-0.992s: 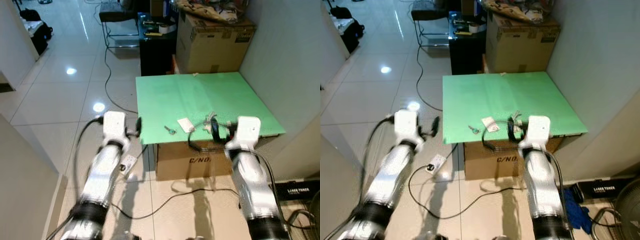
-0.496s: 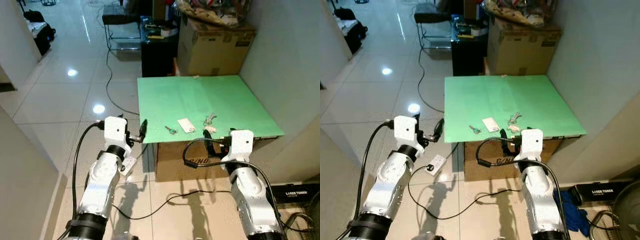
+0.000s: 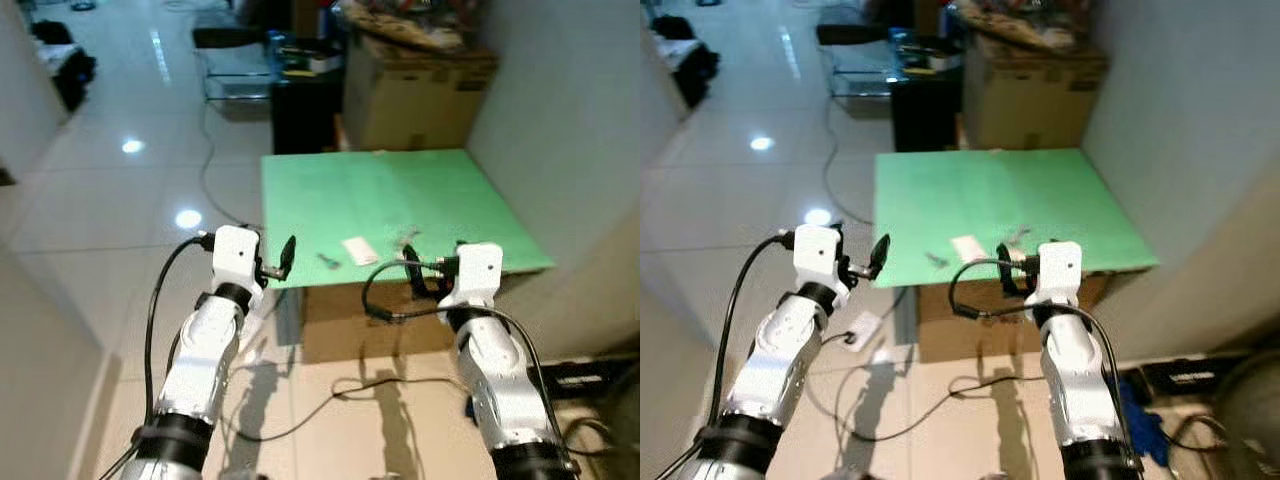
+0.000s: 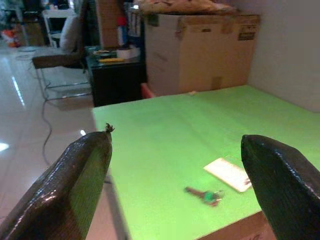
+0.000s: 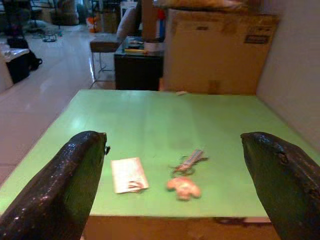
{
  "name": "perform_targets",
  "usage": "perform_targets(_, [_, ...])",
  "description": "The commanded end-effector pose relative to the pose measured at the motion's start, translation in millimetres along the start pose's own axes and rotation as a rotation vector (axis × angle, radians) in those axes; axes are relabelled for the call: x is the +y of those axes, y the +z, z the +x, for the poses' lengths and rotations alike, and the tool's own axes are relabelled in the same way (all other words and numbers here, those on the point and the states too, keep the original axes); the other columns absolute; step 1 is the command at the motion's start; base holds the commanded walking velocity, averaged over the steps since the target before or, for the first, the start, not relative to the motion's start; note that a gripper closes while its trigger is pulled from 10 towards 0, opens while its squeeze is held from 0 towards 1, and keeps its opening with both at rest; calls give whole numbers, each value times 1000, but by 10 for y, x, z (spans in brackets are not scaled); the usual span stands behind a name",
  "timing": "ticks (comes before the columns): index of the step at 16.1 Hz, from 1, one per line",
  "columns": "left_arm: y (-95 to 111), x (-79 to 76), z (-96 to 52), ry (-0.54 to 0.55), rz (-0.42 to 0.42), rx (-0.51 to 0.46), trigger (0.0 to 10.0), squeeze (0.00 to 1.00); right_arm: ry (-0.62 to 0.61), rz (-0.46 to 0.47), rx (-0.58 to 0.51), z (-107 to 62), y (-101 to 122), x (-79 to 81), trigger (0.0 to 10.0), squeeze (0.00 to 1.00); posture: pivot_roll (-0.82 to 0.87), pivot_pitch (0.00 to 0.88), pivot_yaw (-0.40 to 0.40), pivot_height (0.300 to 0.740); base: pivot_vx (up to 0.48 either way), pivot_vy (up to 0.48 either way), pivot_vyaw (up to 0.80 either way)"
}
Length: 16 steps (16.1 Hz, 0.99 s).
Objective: Hang keys on a hook
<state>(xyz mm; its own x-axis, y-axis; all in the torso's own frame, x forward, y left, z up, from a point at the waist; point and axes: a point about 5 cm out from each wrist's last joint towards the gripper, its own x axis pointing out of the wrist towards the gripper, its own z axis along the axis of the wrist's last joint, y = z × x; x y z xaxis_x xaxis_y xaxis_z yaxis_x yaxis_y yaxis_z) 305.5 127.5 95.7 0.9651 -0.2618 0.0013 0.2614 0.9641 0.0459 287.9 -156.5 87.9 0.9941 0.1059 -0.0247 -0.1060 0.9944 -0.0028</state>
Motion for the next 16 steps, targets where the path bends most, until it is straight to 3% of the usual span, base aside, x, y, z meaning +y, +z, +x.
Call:
perform_targets(1, [-6, -64, 28, -12, -3, 7, 10000, 0, -26, 4, 20, -6, -25, -78, 10000, 0, -152, 0, -1, 740, 0, -472, 0])
perform_targets(4, [-39, -16, 81, 51, -28, 39, 10000, 0, -35, -12, 32, 17, -26, -95, 10000, 0, -162, 0, -4, 740, 91, -395, 0])
perform_targets(16, [-64, -13, 112, 64, -24, 58, 10000, 0, -44, -17, 58, 22, -60, -85, 10000, 0, -165, 3, -2, 740, 0, 0, 0])
